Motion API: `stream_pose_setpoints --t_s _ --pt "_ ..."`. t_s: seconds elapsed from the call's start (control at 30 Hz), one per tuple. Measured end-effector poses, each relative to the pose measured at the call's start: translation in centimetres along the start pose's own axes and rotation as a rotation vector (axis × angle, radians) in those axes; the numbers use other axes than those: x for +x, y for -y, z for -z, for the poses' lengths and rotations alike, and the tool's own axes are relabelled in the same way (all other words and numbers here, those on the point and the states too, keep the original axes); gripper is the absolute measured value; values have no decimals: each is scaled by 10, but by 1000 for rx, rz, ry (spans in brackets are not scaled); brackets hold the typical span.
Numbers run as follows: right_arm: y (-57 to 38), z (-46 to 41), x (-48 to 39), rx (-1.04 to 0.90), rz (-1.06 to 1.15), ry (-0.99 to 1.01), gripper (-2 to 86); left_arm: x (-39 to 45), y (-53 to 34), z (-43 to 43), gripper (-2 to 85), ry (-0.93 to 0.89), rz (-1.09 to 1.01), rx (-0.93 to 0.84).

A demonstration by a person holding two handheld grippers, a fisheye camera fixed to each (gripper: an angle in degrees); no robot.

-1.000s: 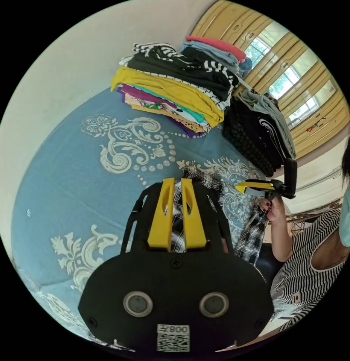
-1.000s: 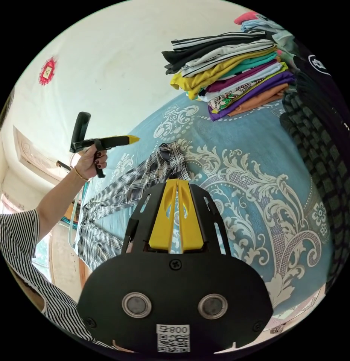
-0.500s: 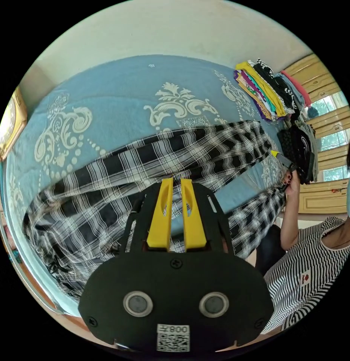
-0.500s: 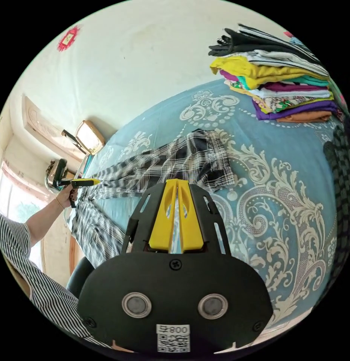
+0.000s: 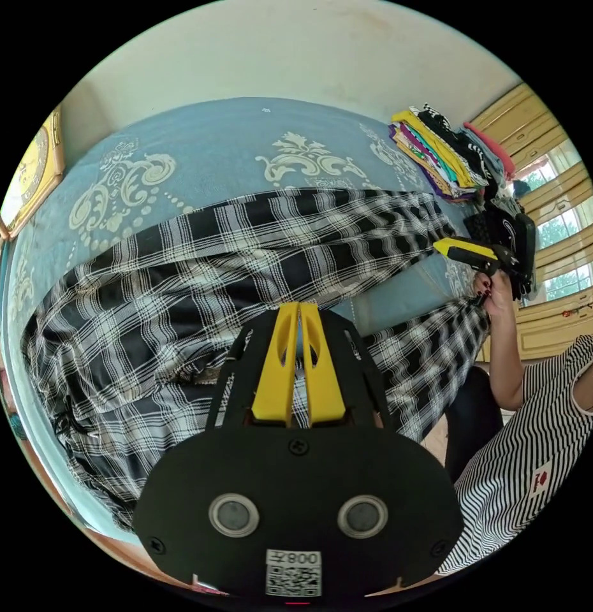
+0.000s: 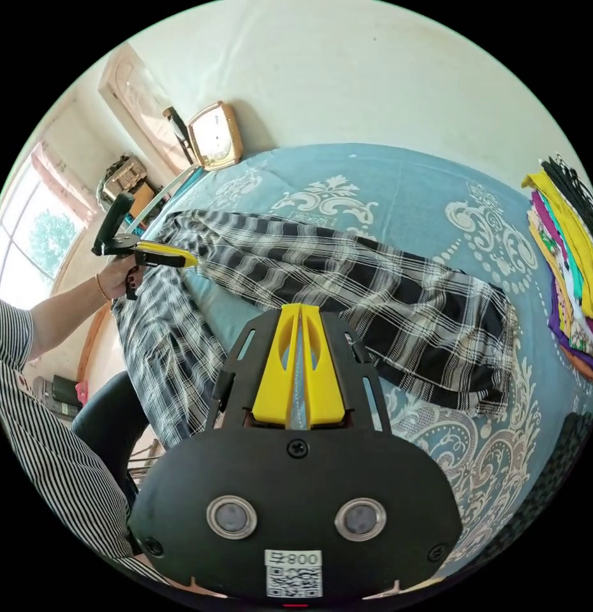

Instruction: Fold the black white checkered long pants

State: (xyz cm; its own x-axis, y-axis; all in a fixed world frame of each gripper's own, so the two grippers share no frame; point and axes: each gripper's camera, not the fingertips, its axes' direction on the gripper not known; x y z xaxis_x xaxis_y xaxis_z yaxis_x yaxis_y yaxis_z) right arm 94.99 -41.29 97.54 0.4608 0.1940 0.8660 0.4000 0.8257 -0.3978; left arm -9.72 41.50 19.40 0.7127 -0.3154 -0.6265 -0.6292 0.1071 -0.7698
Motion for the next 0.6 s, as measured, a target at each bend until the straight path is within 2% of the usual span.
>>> stream_pose_setpoints --t_s 0.07,0.13,0.2,0.4,0.47,0.6 --pt "15 -15 -16 -24 49 -13 1 2 -3 12 3 -26 -4 -57" --pt "29 -38 -29 -96 106 -48 0 9 -14 44 3 -51 4 -21" --pt "36 -70 -37 -241 119 -112 -1 15 -20 65 3 -83 0 -38" --pt "24 -72 -40 -234 78 -21 2 34 -36 152 4 -147 7 -8" --pt "24 -69 -37 -233 53 1 3 41 -39 186 6 -157 3 41" --pt "29 -33 -7 -83 -41 6 6 47 -36 275 16 -241 11 207"
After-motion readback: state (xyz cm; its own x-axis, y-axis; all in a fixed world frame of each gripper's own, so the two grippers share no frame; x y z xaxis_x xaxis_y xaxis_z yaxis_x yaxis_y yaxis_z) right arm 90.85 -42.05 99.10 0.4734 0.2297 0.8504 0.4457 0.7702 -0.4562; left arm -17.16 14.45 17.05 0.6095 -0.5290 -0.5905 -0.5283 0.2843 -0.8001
